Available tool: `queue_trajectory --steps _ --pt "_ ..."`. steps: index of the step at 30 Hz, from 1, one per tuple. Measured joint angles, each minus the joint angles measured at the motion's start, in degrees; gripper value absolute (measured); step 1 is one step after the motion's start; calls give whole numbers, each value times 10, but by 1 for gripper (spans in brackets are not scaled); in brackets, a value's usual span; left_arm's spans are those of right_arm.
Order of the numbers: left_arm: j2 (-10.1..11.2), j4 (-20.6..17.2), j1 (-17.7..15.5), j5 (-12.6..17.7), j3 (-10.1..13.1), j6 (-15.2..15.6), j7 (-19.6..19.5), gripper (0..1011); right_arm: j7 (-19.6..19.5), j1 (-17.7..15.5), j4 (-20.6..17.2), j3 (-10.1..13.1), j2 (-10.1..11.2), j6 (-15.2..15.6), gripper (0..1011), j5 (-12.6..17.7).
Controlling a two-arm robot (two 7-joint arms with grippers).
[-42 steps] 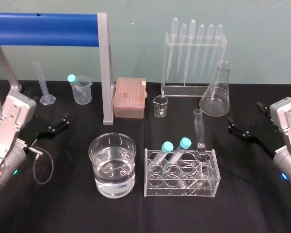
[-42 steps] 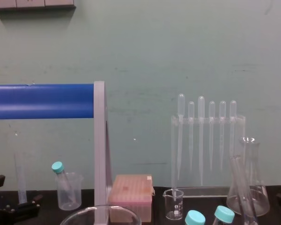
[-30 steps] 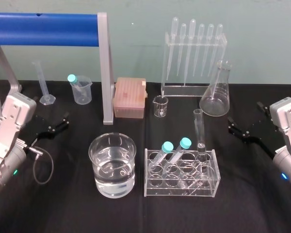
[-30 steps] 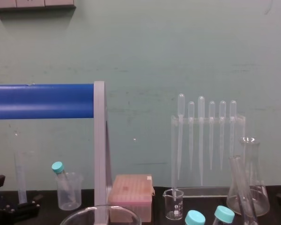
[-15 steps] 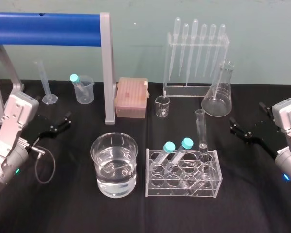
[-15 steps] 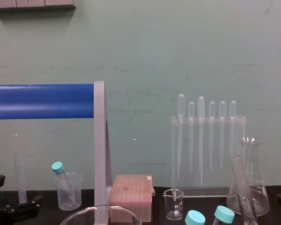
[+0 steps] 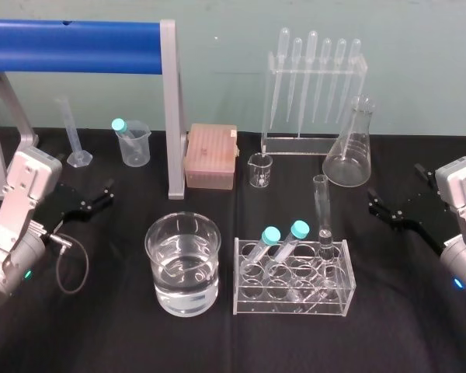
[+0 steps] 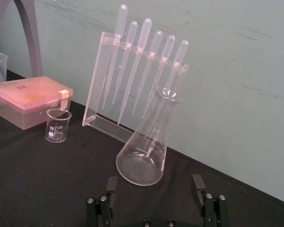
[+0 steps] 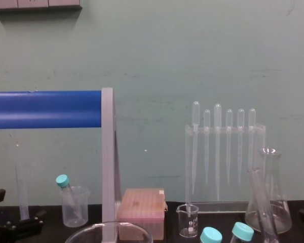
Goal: Hold the test tube with one hand and immerse one end into the beaker, then return it to the test tube rack.
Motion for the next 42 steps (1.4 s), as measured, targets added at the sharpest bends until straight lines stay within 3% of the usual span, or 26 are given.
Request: queue_trajectory --steps 20,24,31,32,36,42 --pt "0 0 0 0 0 0 0 1000 0 0 0 0 0 0 1000 0" --pt "0 0 0 0 0 0 0 1000 16 3 0 12 -3 2 1000 14" --pt "0 0 0 0 0 0 0 1000 97 4 -26 64 -7 11 1000 117" --pt "0 0 0 0 0 0 0 1000 121 2 -37 77 -6 12 1000 145" --pt "0 0 0 0 0 0 0 1000 177 -4 -66 101 -3 10 1000 200" --pt "0 0 0 0 0 0 0 1000 270 -18 -103 121 8 1 1000 256"
